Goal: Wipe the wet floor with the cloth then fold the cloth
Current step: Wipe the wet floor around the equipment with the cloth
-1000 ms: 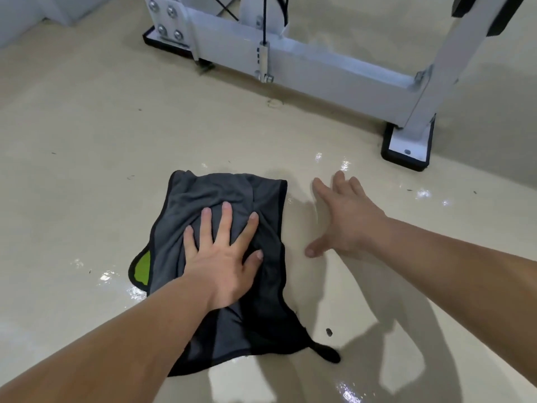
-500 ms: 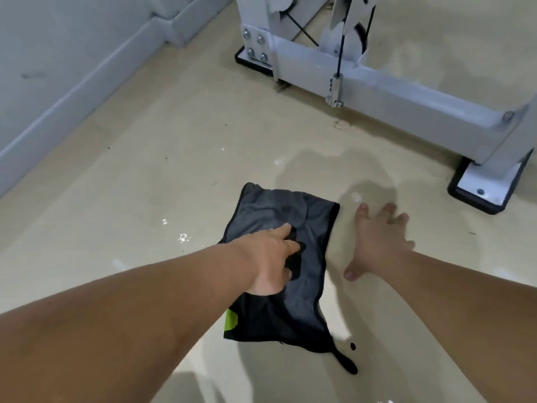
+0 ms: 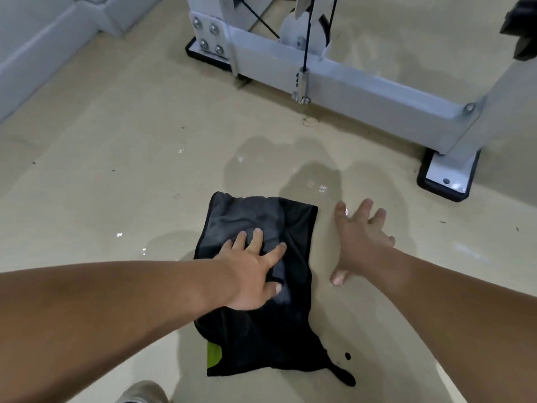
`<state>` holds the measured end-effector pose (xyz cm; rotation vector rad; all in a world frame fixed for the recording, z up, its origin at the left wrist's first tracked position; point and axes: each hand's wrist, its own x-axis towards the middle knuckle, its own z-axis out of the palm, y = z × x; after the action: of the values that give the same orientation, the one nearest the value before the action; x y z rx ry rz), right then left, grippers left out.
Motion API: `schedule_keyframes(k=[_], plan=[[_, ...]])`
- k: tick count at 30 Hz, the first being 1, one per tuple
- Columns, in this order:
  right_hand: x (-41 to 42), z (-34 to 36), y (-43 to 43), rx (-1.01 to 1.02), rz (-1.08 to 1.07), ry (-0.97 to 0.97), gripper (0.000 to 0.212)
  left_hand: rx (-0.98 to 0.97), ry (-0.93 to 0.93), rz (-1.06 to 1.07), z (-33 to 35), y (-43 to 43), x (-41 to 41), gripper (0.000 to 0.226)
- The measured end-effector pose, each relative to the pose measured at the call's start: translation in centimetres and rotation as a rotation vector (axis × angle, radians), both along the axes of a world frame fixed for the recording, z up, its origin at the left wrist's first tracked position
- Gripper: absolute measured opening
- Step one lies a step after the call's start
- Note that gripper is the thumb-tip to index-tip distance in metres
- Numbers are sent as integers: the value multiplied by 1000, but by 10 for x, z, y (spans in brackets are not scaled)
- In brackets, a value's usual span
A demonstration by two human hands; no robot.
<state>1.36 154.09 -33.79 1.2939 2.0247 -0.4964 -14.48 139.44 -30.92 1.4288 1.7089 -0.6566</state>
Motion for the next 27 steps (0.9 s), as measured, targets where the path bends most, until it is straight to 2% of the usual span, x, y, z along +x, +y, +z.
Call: schedule_keyframes(k=[3, 7, 12, 14, 15, 17, 19, 21, 23, 27], plan=[[3, -7, 3, 2, -3, -20, 164, 79, 16, 87, -45, 2, 16, 98], [6, -8, 4, -7, -40, -17, 167, 466, -1, -33, -83, 52, -16, 98], [2, 4, 0, -41, -70, -60, 155, 567, -7, -203, -93, 121, -59, 92], [-2, 12, 6, -67, -113, -34, 142, 613, 37, -229, -95, 113, -49, 89], [-6, 15, 11, -55, -150, 3, 129, 638, 52, -252, -97, 104, -45, 86], [-13, 21, 19, 32, -271, 118, 86, 680, 12, -344, -104, 88, -43, 84], [-23, 21, 27, 126, -340, 210, 42, 723, -105, -419, -109, 90, -70, 81], [-43, 22, 33, 151, -376, 274, 15, 739, -149, -367, -107, 96, -120, 79], [-65, 24, 33, 126, -429, 344, 11, 742, -81, -270, -105, 100, -176, 78], [-131, 22, 18, 11, -386, 438, 32, 722, 150, 48, -105, 71, -270, 79]])
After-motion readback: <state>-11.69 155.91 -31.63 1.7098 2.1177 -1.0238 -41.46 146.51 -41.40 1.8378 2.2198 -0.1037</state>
